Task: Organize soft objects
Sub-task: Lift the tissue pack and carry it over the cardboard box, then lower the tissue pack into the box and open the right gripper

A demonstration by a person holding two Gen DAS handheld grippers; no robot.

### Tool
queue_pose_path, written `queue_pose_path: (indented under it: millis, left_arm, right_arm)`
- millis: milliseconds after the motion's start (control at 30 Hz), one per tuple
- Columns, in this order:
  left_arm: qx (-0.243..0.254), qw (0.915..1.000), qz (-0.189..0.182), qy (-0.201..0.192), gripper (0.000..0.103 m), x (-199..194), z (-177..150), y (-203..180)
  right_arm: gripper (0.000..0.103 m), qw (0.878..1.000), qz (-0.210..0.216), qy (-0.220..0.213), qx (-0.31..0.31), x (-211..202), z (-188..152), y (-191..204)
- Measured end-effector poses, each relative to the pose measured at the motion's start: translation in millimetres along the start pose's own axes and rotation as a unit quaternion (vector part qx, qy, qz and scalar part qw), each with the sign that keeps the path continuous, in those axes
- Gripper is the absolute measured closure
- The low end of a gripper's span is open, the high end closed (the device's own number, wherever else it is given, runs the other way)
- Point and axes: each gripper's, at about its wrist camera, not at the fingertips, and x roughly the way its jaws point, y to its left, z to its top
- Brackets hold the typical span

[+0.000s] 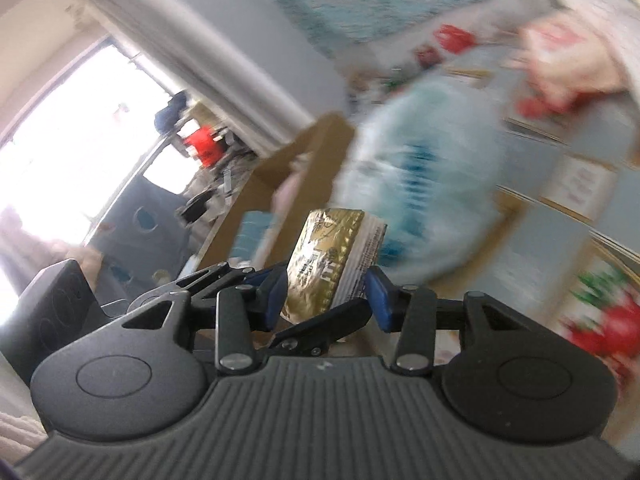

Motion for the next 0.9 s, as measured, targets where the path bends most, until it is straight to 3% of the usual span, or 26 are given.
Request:
queue_pose_path:
  millis: [167,267,300,467,567,700,900]
  left_arm:
    - [-0.031,0.9978,0.058,-0.002,0.043,-29,-5,60]
    - [-0.059,0.9952,0.077,0.013,0.043,-37,-9,97]
    - [-0.069,0.9943,0.079,0.019,0.043,-38,-9,109]
    - [-0.128,0.9884,0.068,0.045,0.043,-36,-22,162]
    - [-0.143,0.9856,0.065,0.063,0.043,-24,-30,178]
    - [-0.157,0.9832,0.05,0.078,0.043,-13,-39,189]
    - [-0.173,0.9786,0.017,0.11,0.046,-2,-52,187]
  right_arm:
    - [0.056,0.997,0.057,0.039,-0.039,56,20,50]
    - [0.055,0.991,0.084,0.095,-0.05,116,34,82]
    - [0.054,0.991,0.084,0.095,-0.05,116,34,82]
    - [0.052,0.982,0.089,0.162,-0.048,176,40,102]
    - [0.052,0.978,0.072,0.191,-0.043,202,40,101]
    - [0.051,0.976,0.053,0.205,-0.046,212,39,97]
    - [0.037,0.978,0.021,0.191,-0.081,207,44,108]
